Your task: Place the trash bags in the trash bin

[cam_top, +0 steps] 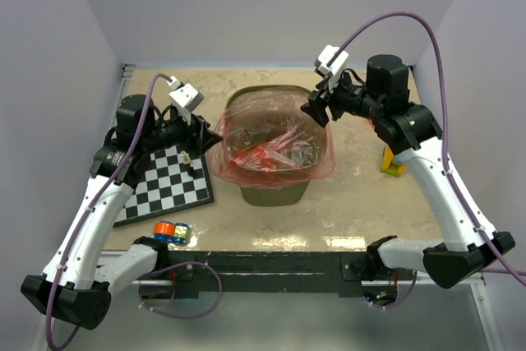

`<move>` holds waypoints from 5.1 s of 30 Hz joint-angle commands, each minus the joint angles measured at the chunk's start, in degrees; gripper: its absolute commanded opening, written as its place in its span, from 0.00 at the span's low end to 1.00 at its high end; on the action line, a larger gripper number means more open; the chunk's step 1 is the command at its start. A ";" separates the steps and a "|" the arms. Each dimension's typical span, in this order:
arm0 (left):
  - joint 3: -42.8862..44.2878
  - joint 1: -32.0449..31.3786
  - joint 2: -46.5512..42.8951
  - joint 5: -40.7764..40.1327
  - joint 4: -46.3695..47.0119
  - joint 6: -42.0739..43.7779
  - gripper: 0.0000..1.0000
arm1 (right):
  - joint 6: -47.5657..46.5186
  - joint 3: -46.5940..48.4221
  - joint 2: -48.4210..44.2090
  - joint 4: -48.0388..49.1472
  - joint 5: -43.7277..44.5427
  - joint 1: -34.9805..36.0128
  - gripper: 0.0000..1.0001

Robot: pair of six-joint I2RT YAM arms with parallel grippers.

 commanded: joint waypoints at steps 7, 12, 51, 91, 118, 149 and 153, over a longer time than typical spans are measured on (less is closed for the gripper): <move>-2.35 0.33 2.77 1.43 7.56 -0.99 0.23 | 1.42 -1.87 2.65 -0.40 3.64 -0.15 0.34; -2.52 0.50 3.30 1.36 9.93 -0.20 0.00 | 2.03 -0.38 3.10 1.70 3.91 -0.41 0.03; -17.81 0.68 15.60 -1.11 29.45 -15.48 0.00 | 7.83 -16.81 13.82 14.45 0.67 -9.46 0.00; -13.41 1.82 29.40 7.25 56.06 -34.12 0.00 | 19.70 -6.60 25.42 19.98 -19.63 -9.73 0.00; -19.12 -3.45 30.03 -2.69 52.03 -29.56 0.00 | 32.88 -18.56 23.75 28.60 -23.33 -9.90 0.00; -26.60 -2.13 26.15 -10.33 45.01 -13.22 0.00 | 21.02 -27.97 19.71 27.11 -8.23 -10.43 0.00; -27.92 -1.61 27.12 -15.33 44.90 -10.66 0.00 | 17.77 -28.76 18.83 27.02 -1.21 -10.43 0.00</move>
